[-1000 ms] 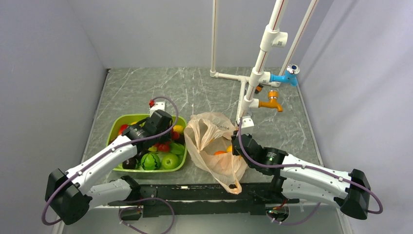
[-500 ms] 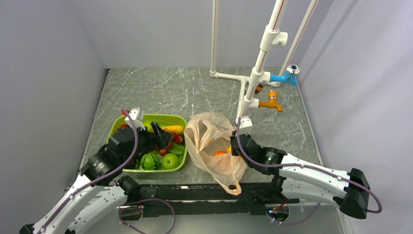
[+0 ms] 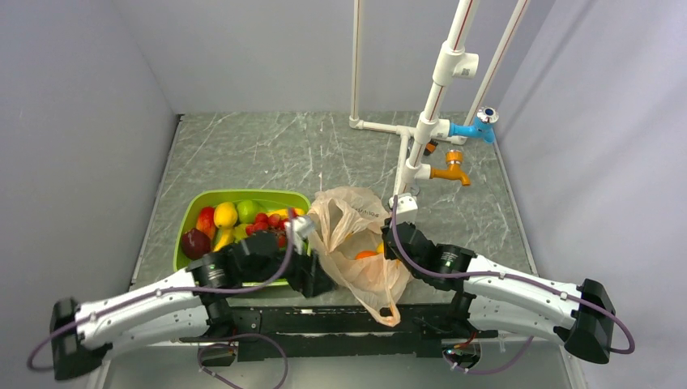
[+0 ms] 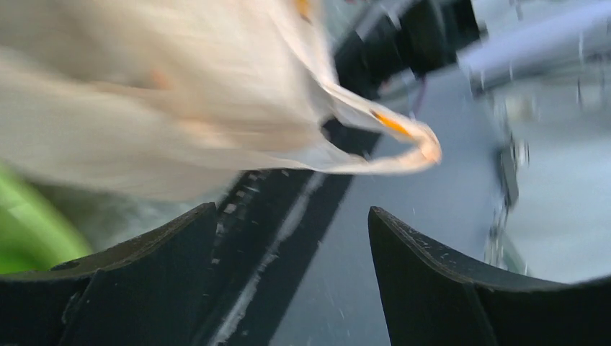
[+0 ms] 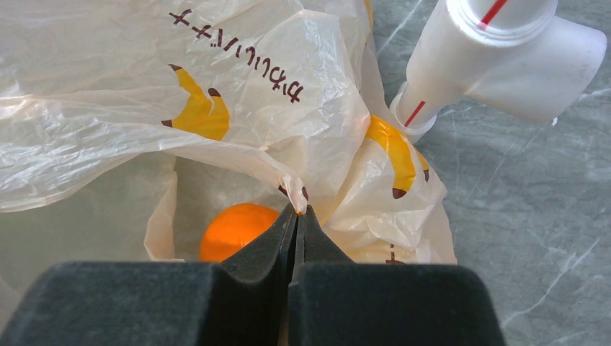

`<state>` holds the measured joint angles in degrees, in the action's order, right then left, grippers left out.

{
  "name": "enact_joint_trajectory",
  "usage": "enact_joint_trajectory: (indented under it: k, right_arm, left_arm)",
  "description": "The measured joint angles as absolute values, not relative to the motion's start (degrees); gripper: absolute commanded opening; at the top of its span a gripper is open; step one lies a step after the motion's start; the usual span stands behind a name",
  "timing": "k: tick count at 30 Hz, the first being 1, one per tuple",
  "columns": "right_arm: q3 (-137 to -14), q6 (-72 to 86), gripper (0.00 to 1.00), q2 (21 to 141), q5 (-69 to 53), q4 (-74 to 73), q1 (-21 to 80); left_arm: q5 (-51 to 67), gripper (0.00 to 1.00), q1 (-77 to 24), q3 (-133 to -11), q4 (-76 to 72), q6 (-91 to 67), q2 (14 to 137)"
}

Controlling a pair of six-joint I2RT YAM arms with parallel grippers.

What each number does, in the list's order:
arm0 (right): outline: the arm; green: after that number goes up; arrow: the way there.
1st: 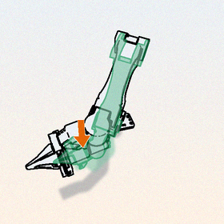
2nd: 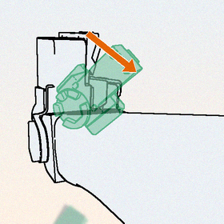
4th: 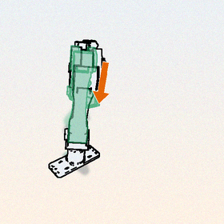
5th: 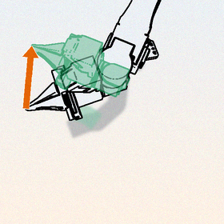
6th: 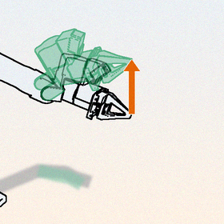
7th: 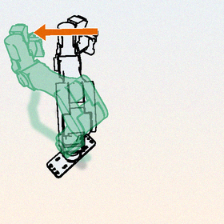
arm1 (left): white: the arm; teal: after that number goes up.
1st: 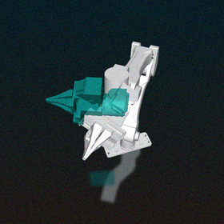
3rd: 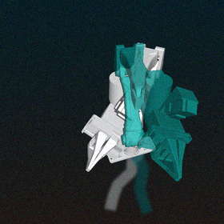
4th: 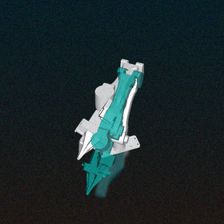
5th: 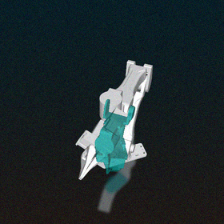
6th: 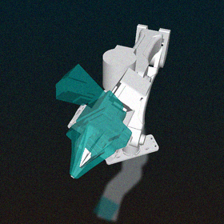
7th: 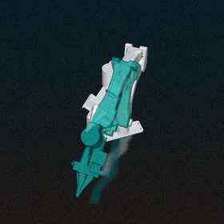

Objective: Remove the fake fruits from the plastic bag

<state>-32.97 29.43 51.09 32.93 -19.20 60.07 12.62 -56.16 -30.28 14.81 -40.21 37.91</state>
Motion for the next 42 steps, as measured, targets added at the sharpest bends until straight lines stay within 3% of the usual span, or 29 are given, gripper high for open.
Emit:
enact_joint_trajectory:
  k: [3,6,14,21,24,33,38,42]
  right_arm:
    - [-33.06,29.5,0.0,50.96,32.91,-19.25,60.07]
    - [-33.04,29.56,0.0,50.43,32.58,-19.33,60.07]
    - [-33.04,30.61,0.0,49.21,31.83,-20.51,60.07]
    - [-32.08,31.83,0.0,45.74,31.48,-20.53,60.07]
    - [-31.38,33.08,0.0,45.71,31.44,-20.95,60.07]
    - [-29.17,42.26,0.0,45.04,30.2,-25.74,60.07]
    - [-27.2,44.84,0.0,44.34,27.73,-27.0,60.07]
    - [-26.76,46.06,0.0,44.14,26.37,-27.14,60.07]
  left_arm:
    - [10.44,0.72,-66.76,-34.46,12.45,-38.0,46.52]
    - [6.83,0.63,-70.37,-41.3,10.28,-36.51,56.95]
    - [-6.22,0.5,-70.61,-51.29,8.16,-35.88,74.54]
    - [-16.36,0.46,-70.28,-53.36,6.7,-36.77,81.21]
    - [-17.21,0.44,-68.64,-53.3,5.63,-37.82,82.3]
    - [-10.59,0.24,-64.71,-52.88,0.82,-38.74,92.12]
    - [-7.88,0.31,-66.02,-51.37,-2.72,-39.99,93.14]
    - [-7.84,0.54,-68.29,-48.58,-4.43,-41.19,91.66]
